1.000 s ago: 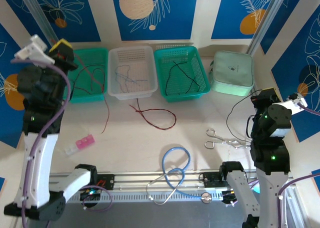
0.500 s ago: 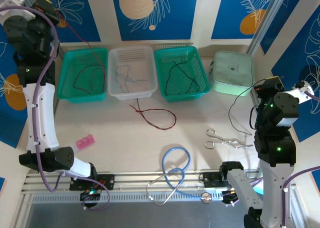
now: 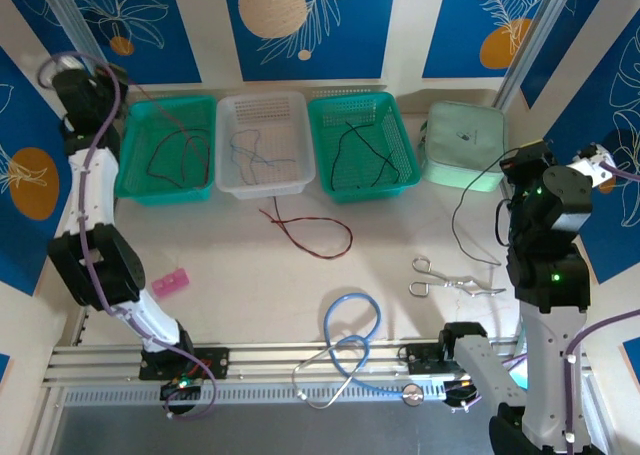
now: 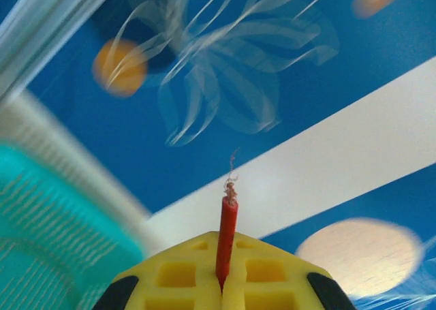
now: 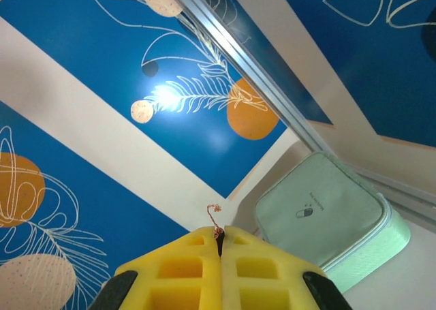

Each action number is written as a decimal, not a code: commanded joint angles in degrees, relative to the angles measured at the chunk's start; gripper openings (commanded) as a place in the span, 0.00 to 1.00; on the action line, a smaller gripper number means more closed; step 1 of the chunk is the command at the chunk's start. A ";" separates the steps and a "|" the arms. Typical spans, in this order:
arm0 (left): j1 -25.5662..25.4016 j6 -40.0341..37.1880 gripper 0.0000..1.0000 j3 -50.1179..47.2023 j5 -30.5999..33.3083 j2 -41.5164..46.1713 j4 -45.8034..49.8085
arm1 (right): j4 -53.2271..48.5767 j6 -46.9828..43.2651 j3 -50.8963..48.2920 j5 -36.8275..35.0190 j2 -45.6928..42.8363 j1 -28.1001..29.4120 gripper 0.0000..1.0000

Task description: Untangle the cables

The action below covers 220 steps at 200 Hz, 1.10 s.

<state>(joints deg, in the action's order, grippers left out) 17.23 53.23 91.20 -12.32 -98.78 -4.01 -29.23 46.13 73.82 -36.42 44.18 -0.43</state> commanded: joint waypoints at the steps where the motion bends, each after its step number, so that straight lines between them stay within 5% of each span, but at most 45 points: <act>1: -0.18 -2.94 0.00 -5.07 -2.03 0.17 -1.61 | 0.94 0.65 1.29 1.80 0.12 0.43 0.00; 144: -3.21 -12.56 0.01 -5.11 -6.40 -13.89 18.70 | 1.46 0.02 2.91 3.20 1.47 2.26 0.00; 154: -3.34 -12.86 0.07 -4.85 -6.28 -14.11 18.87 | 1.63 -0.17 2.88 3.37 1.47 2.27 0.00; 167: -3.43 -13.54 0.37 -4.37 -6.13 -14.05 19.05 | 1.94 -0.42 3.02 4.05 1.69 2.35 0.00; 177: -3.51 -14.25 0.51 -4.01 -5.72 -13.58 19.00 | 1.89 -0.43 3.29 4.70 2.09 2.35 0.00; 194: -4.38 -16.88 0.67 -4.35 -1.63 -11.10 19.00 | 1.87 -0.51 4.06 5.87 2.78 2.53 0.00; 220: -6.26 -22.39 0.74 -4.12 5.76 -6.77 20.08 | 1.92 -0.69 5.41 6.69 3.50 3.13 0.00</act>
<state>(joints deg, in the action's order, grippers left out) 13.08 37.10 85.30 -13.34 -111.46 14.70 -29.17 46.50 76.84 -31.35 47.31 2.00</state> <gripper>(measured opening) 0.718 0.047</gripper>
